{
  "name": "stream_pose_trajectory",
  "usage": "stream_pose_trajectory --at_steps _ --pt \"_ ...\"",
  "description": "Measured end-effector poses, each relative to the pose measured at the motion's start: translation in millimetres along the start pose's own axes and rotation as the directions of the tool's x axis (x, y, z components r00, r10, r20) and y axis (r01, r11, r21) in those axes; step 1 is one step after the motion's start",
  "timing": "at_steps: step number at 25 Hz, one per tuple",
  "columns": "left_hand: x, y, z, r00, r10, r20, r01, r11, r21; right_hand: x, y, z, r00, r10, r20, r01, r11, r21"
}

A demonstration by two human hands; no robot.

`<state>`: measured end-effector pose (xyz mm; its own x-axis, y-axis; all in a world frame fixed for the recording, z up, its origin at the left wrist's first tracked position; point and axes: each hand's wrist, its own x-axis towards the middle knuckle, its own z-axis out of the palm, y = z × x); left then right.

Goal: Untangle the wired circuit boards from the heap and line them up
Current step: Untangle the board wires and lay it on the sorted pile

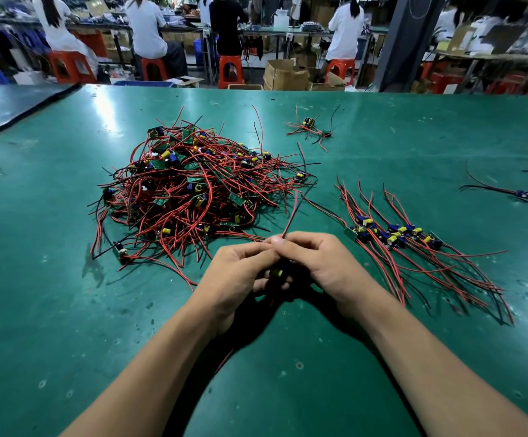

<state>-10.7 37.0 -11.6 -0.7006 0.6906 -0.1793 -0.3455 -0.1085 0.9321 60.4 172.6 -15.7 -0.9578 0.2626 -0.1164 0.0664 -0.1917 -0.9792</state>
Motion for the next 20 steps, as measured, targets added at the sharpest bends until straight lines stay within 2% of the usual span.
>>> stream_pose_trajectory --at_steps 2,5,8,10,13,15,17,20 --pt "-0.5 0.0 -0.5 1.0 0.002 0.018 -0.003 1.0 0.018 2.3 0.7 3.9 1.0 -0.002 -0.03 0.003 0.999 0.048" --pt "-2.3 -0.4 0.7 0.997 -0.025 0.071 0.018 0.996 0.089 8.5 -5.0 -6.8 0.975 -0.064 -0.214 0.08 0.995 0.066" --pt "-3.1 -1.4 1.4 0.99 -0.041 0.134 0.018 0.986 0.165 12.5 -13.1 -19.0 0.924 -0.102 -0.368 0.178 0.968 0.179" --pt "-3.4 -1.6 1.8 0.983 -0.048 0.176 0.023 0.99 0.14 11.4 -17.3 -19.6 0.93 -0.034 -0.366 0.163 0.93 0.328" --pt "-4.0 -2.1 2.2 0.977 -0.048 0.206 0.016 0.988 0.154 11.3 -22.6 -21.2 0.961 0.06 -0.271 0.129 0.767 0.628" --pt "-3.3 -2.0 -0.6 0.976 -0.047 0.215 0.005 0.981 0.192 10.9 -23.7 -23.7 0.968 0.072 -0.242 0.126 0.693 0.71" --pt "-3.7 -2.2 -0.8 0.973 -0.057 0.223 0.007 0.976 0.219 11.0 -21.9 -24.6 0.964 0.063 -0.26 0.141 0.705 0.695" --pt "-2.8 -1.7 1.1 0.989 -0.05 0.136 0.029 0.989 0.147 10.4 -17.5 -19.5 0.941 0.02 -0.338 0.143 0.882 0.45"
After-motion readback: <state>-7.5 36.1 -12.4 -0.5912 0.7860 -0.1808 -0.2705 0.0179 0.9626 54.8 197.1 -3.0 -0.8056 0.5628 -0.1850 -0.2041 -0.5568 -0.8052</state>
